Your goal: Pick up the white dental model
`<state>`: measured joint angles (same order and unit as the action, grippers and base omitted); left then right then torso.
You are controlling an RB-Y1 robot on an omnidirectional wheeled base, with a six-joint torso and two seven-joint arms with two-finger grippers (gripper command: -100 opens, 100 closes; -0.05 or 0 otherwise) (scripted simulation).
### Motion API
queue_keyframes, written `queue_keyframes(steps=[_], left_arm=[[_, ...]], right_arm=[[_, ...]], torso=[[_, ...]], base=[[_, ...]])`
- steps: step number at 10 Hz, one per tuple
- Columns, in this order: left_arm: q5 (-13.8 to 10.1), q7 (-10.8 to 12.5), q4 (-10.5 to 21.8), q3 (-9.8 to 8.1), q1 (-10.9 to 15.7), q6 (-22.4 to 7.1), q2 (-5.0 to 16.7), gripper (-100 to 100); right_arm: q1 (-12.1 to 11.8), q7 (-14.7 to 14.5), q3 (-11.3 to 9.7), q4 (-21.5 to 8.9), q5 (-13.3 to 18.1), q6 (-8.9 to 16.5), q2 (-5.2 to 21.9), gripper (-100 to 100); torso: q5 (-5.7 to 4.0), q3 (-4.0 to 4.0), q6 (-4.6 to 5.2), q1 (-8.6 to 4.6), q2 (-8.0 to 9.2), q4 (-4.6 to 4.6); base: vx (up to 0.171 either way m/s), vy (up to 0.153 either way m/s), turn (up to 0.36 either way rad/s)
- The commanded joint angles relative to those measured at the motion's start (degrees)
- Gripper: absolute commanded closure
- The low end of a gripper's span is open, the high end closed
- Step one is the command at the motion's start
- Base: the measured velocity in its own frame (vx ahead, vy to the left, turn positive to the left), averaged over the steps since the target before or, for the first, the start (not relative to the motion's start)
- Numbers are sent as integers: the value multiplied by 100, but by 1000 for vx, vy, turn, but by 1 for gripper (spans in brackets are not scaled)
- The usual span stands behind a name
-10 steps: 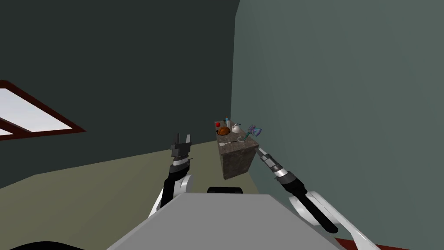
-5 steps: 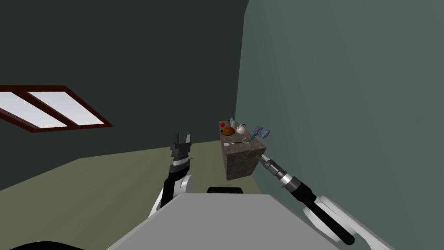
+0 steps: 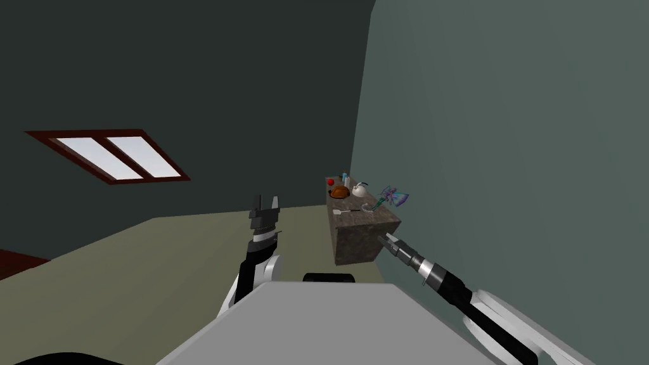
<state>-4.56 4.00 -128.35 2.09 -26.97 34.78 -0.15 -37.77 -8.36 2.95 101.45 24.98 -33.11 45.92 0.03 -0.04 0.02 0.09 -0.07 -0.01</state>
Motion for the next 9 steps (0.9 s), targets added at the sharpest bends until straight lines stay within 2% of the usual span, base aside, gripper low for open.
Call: queue_keyframes(steps=[1,2,3,4,5,6,7,8,9], left_arm=[[0,0,0,0,0,0,0,0],[0,0,0,0,0,0,0,0],[0,0,0,0,0,0,0,0],[0,0,0,1,1,0,0,0],[0,0,0,0,0,0,0,0],[0,0,0,0,0,0,0,0],[0,0,0,0,0,0,0,0],[0,0,0,0,1,0,0,0],[0,0,0,0,0,0,0,0]], right_arm=[[-51,-32,-65,-286,119,-53,286,-100],[-51,-32,-65,-292,119,-53,424,-100],[-101,-85,-144,-516,233,-93,620,-100],[-101,-85,-144,-530,233,-93,731,-100],[-148,-138,-224,-769,344,-131,918,-100],[-148,-138,-224,-769,344,-131,1035,-100],[-189,-191,-302,-1009,448,-168,1228,-100],[-189,-191,-302,-1009,448,-168,1335,-100],[-224,-245,-379,-1225,547,-202,1539,-100]], torso=[[0,0,0,0,0,0],[1,-1,-1,4,-3,-1],[0,-1,0,1,-2,-1],[0,-1,-4,3,-2,0],[-1,0,1,-1,-1,0],[0,0,3,1,-1,0],[0,1,3,0,1,0],[0,0,-2,2,0,0],[0,0,1,-3,1,0]], base=[[32,48,148],[28,36,130],[25,43,286],[23,27,112],[30,37,320],[28,30,-18],[26,35,213],[22,21,143],[26,30,225]])
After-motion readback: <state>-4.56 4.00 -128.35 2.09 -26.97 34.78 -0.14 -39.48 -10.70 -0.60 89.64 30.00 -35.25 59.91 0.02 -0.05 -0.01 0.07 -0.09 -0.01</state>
